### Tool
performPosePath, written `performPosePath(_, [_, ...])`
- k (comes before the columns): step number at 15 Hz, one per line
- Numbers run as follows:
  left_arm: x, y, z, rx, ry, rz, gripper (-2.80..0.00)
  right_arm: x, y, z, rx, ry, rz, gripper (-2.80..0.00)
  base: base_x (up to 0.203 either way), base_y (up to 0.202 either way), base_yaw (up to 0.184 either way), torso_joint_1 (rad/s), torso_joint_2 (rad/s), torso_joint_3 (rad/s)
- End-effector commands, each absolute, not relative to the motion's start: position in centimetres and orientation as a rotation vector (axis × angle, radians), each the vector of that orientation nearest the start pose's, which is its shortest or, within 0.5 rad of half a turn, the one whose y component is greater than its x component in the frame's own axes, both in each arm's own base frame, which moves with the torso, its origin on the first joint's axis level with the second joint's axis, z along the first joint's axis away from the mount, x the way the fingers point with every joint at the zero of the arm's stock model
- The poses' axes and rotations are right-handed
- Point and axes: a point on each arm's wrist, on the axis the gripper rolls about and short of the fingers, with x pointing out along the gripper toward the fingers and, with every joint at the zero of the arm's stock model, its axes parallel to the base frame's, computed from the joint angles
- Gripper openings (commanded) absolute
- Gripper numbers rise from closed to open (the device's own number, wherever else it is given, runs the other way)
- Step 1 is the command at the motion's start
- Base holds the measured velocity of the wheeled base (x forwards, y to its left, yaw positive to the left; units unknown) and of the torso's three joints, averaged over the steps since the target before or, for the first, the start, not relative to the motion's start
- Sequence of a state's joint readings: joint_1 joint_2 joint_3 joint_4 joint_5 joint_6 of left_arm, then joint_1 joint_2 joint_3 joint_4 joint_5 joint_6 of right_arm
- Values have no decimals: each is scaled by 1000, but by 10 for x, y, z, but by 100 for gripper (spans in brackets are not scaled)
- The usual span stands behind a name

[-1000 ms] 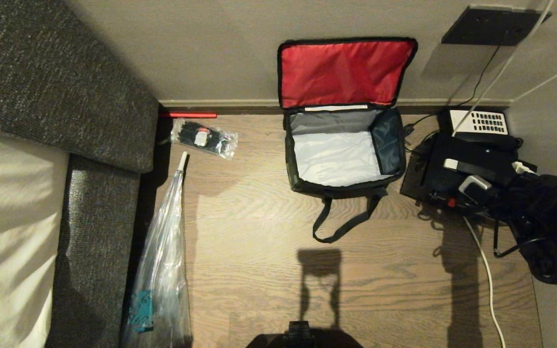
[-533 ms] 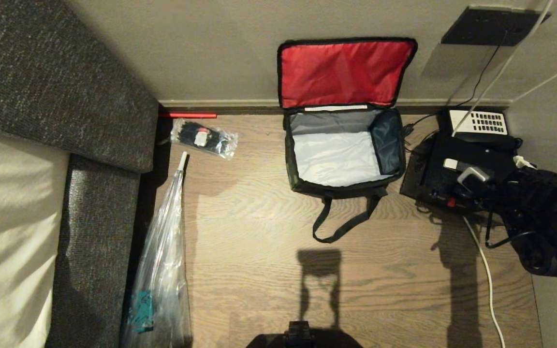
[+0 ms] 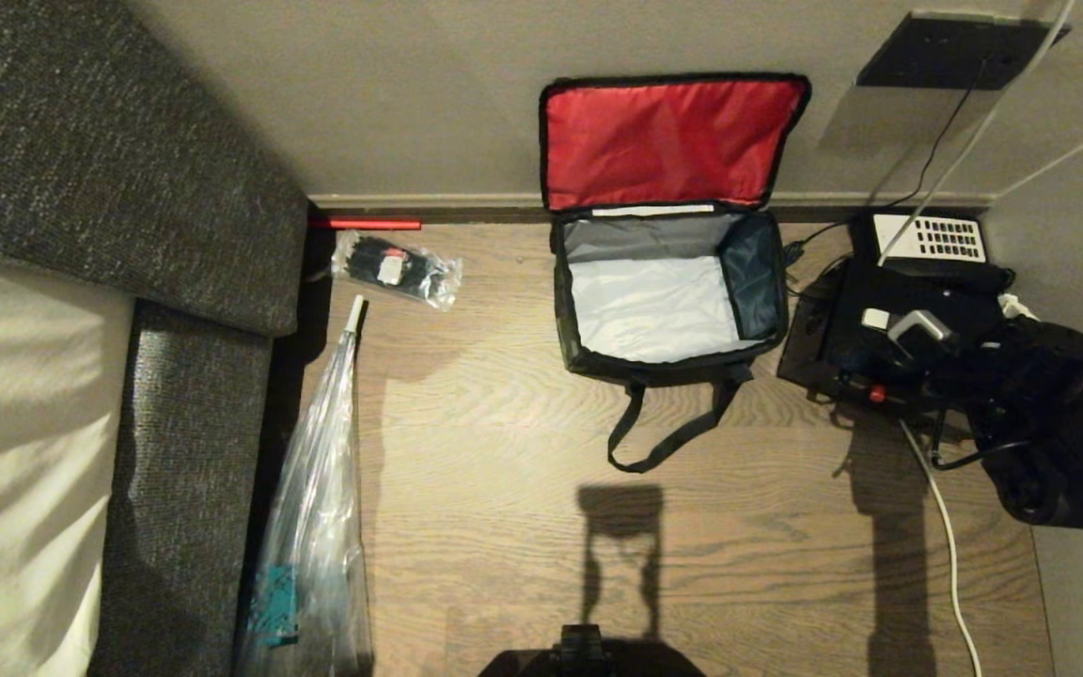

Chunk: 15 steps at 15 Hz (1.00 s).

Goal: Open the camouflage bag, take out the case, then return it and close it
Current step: Grip the handle again

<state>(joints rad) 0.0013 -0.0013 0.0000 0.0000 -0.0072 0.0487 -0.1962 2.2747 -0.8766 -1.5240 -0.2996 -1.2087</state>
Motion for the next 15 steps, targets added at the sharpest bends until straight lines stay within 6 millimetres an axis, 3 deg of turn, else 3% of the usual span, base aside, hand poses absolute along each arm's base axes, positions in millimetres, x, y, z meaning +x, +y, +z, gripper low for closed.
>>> performPosePath(1, [-23, 0, 75, 49, 1, -6, -280, 397, -86, 70, -1171, 200, -503, 0, 0, 0, 0, 0, 0, 0])
performPosePath(11, [-23, 0, 75, 49, 1, -6, -280, 418, -87, 51, -1145, 221, -558, 0, 0, 0, 0, 0, 0, 0])
performPosePath(15, [-23, 0, 75, 49, 1, -6, -280, 421, -87, 55, -1127, 194, -561, 0, 0, 0, 0, 0, 0, 0])
